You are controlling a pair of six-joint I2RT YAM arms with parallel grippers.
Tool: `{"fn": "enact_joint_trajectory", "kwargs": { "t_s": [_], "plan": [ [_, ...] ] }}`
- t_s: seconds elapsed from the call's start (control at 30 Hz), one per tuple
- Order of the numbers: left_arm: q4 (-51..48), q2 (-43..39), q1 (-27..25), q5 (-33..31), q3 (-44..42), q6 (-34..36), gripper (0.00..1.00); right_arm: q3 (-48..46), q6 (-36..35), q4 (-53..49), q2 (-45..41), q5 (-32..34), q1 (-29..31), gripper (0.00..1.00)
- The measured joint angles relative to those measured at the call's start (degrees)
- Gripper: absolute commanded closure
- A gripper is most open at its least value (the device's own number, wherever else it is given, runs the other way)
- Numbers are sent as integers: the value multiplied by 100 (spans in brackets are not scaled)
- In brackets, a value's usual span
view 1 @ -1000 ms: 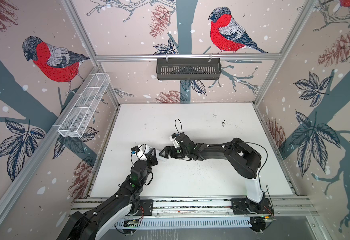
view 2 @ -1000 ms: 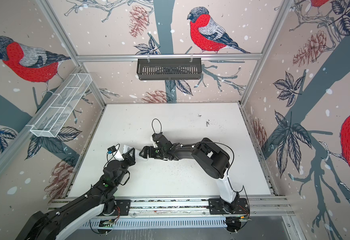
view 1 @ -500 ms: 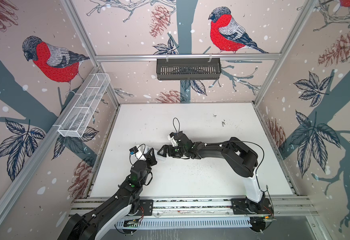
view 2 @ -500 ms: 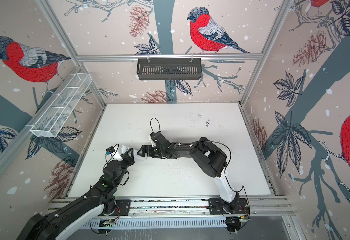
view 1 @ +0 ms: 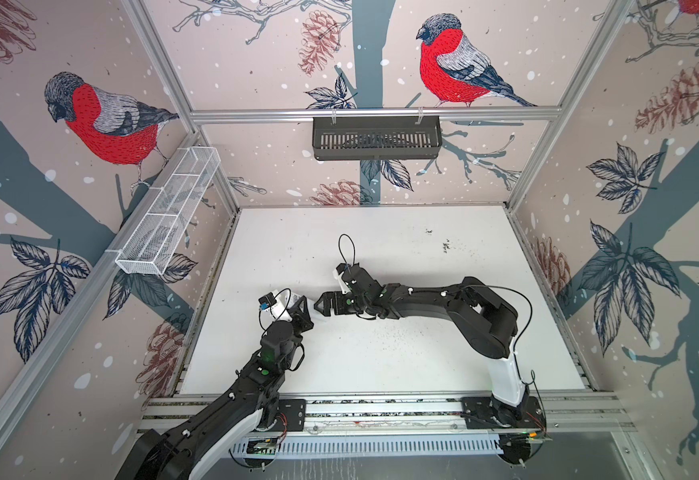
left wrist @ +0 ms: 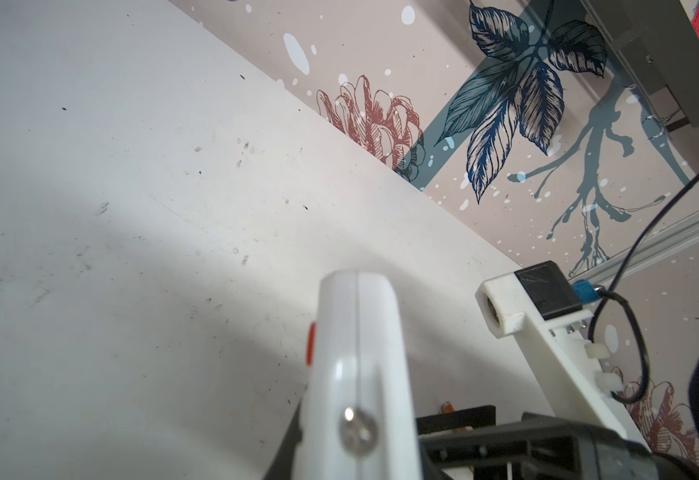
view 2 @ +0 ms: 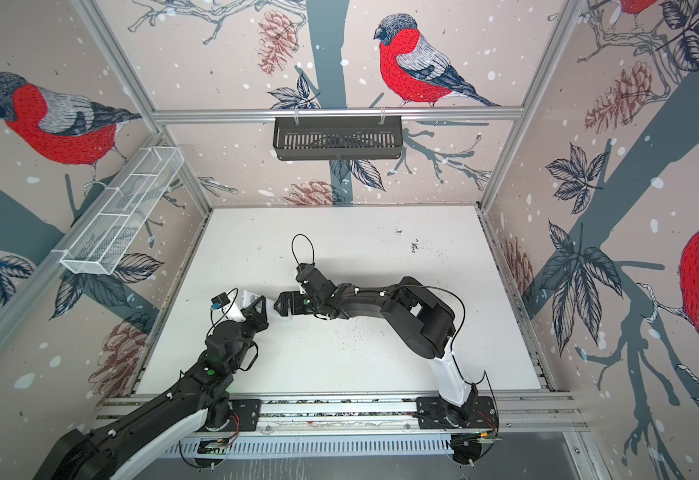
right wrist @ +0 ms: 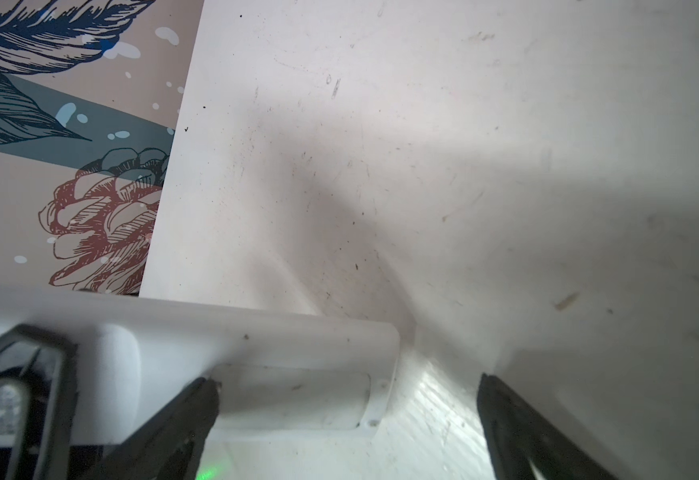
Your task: Load the batteries into the remote control
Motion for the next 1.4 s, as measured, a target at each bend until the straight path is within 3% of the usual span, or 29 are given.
{"fn": "enact_joint_trajectory", "kwargs": {
  "t_s": [0.93, 1.23, 1.4],
  "plan": [
    [120, 129, -9, 286, 44, 210, 100, -522, -638, -289, -938, 214, -59, 0],
    [155, 186, -9, 332, 72, 282, 100, -562, -1119, -264, -1113, 197, -59, 1],
    [223, 184, 13, 577, 83, 457, 100, -981, -1725, -57, -1344, 127, -72, 3]
  ]
}}
